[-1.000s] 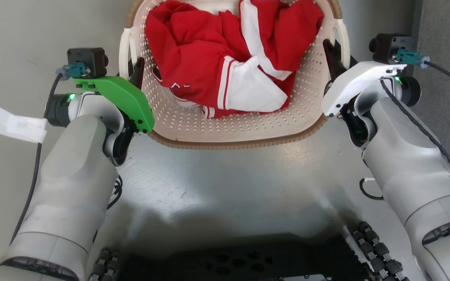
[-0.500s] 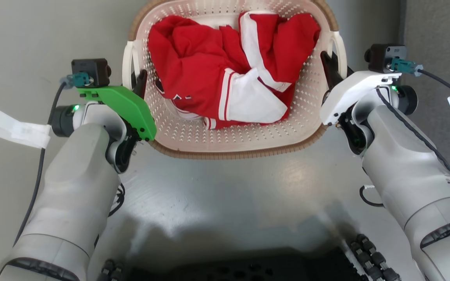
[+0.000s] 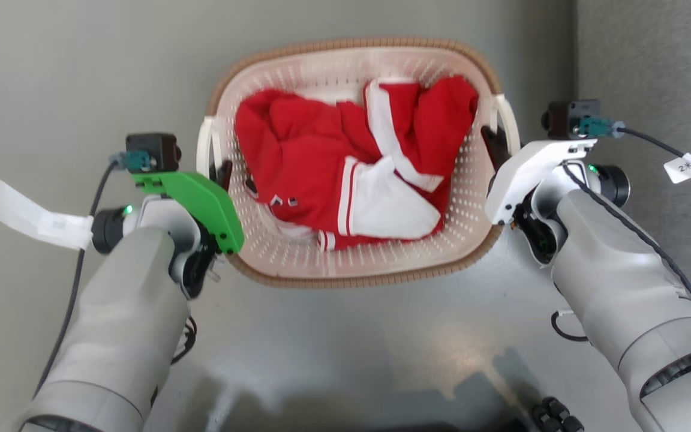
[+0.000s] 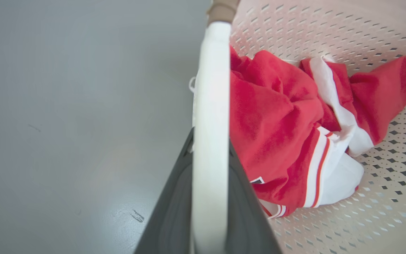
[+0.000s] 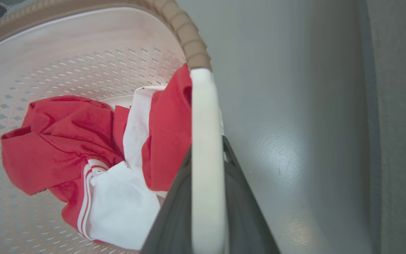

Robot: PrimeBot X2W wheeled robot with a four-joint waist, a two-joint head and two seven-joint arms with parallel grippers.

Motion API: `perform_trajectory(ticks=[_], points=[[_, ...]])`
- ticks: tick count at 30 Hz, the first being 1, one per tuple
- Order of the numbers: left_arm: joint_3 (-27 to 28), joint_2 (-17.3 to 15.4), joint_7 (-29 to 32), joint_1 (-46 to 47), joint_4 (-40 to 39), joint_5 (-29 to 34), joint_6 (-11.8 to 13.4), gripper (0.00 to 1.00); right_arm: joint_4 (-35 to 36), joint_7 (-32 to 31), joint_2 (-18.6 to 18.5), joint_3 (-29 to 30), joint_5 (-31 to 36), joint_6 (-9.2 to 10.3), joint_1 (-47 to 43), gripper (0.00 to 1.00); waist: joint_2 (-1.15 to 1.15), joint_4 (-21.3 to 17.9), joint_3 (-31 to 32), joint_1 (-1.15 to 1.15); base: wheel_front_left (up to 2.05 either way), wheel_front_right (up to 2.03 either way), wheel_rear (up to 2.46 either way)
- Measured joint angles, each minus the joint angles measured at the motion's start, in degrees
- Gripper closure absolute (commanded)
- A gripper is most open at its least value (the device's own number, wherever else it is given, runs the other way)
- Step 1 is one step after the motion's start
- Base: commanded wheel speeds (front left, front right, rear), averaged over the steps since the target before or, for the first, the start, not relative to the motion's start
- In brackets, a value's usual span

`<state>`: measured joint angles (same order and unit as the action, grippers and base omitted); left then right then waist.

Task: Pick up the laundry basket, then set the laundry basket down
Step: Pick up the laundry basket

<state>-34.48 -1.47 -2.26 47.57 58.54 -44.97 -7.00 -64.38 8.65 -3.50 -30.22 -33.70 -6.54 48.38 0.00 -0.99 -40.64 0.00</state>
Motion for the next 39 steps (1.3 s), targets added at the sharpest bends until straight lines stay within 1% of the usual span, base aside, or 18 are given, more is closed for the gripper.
perform_trajectory(ticks=[13, 20, 39], points=[[-1.5, 0.1, 3.0, -3.1, 1.5, -3.6, 0.0, 1.00, -1.0, -6.7, 0.0, -3.4, -3.0, -0.01, -1.5, 1.00, 0.00, -0.5, 8.7, 0.00, 0.00, 0.00, 0.00], [-1.9, 0.2, 5.6, -5.4, 2.8, -5.5, 0.0, 1.00, -0.7, -9.9, 0.1, -5.3, -5.8, 0.00, -4.3, 1.00, 0.00, -0.4, 13.8, 0.00, 0.00, 0.00, 0.00], [-4.0, 0.3, 8.3, -14.7, 5.6, -9.1, 0.0, 1.00, 0.8, -17.2, 0.0, -11.9, -11.2, 0.04, -13.2, 1.00, 0.00, -0.5, 27.8, 0.00, 0.00, 0.00, 0.00]])
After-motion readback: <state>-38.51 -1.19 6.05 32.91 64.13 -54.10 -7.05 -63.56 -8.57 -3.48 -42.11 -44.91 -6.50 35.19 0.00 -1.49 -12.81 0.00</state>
